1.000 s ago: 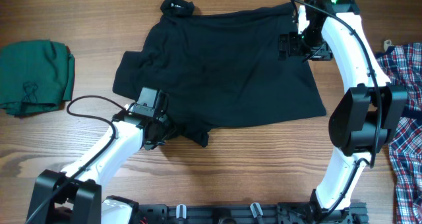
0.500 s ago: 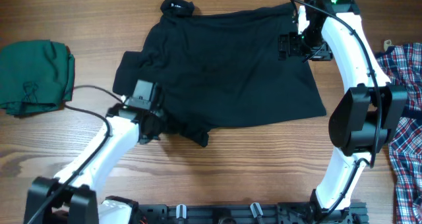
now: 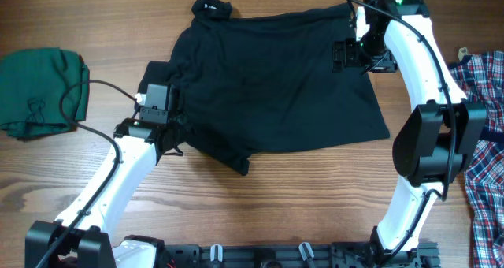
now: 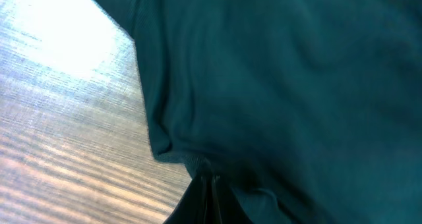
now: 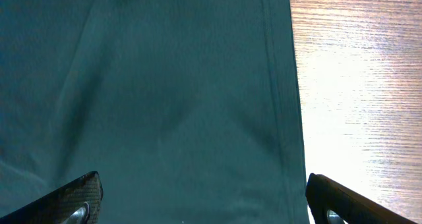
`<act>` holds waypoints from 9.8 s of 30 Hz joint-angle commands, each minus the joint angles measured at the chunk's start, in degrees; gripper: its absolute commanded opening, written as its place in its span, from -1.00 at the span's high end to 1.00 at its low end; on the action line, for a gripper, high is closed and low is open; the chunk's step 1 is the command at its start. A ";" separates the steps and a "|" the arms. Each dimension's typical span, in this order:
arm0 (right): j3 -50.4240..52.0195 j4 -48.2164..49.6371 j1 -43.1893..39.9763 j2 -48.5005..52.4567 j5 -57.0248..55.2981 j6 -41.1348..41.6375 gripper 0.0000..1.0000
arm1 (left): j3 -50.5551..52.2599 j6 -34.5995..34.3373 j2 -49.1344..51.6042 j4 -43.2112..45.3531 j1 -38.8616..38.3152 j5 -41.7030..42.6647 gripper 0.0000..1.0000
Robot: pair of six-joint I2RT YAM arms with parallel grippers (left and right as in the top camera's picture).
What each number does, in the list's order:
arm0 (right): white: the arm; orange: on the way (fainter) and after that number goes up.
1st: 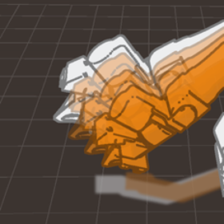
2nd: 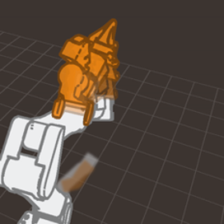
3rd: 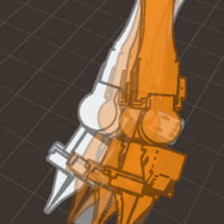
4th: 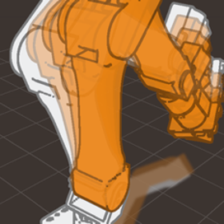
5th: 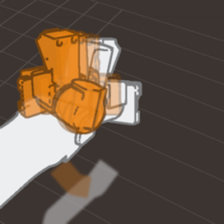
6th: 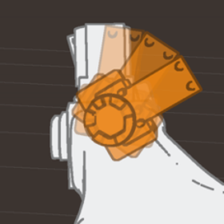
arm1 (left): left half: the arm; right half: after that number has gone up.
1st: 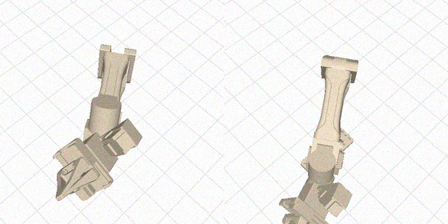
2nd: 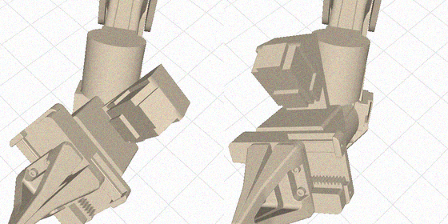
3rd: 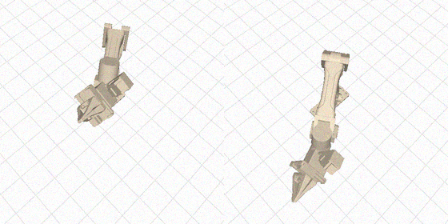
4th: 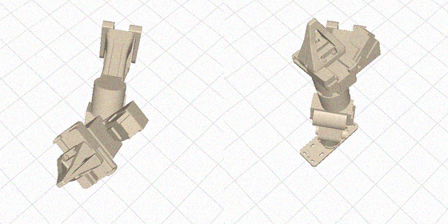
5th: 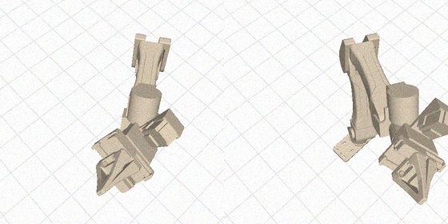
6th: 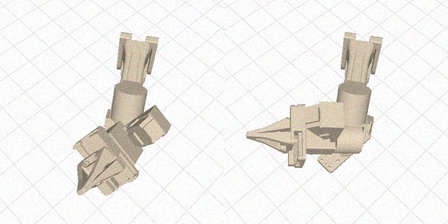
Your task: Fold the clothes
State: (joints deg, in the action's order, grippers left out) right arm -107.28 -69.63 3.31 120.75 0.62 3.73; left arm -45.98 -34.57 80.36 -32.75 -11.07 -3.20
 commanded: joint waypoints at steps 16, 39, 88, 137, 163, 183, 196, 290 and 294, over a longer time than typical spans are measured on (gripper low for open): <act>0.15 -0.09 0.00 0.55 0.70 -0.74 -1.00 | -3.96 5.86 3.41 11.34 0.48 3.65 0.59; 0.15 0.52 0.00 0.55 0.70 -0.74 -0.99 | 4.76 16.41 5.75 2.84 0.44 12.37 -0.31; 0.15 -0.04 -0.02 0.55 0.68 -0.74 -0.99 | -0.46 18.36 4.79 -12.85 0.44 10.75 -0.07; 0.15 -1.49 -0.02 0.55 -0.22 -3.15 -0.99 | -15.87 6.86 5.27 -32.59 0.44 20.50 0.92; 24.13 -3.37 -8.33 0.55 -0.48 11.50 -0.96 | -15.87 7.08 5.27 -28.24 0.44 13.79 0.79; 23.32 2.03 -13.00 -0.15 -2.47 9.75 -0.38 | -15.87 7.10 5.27 -27.69 0.44 13.77 0.45; 26.40 5.57 -13.09 -0.15 2.27 8.41 -0.01 | -11.13 8.20 6.88 -25.20 0.39 8.76 -0.18; 3.85 4.92 -2.25 -0.22 9.99 -5.09 -0.99 | -17.20 16.06 20.04 -4.13 0.68 1.60 0.05; 3.85 4.81 -0.24 -0.22 9.99 -5.03 -0.99 | -17.20 15.67 25.86 -0.76 0.70 1.57 0.37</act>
State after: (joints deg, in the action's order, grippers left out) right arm -102.59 -64.64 2.20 120.53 9.43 -0.34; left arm -63.33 -18.17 103.37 -34.96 -10.74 -0.05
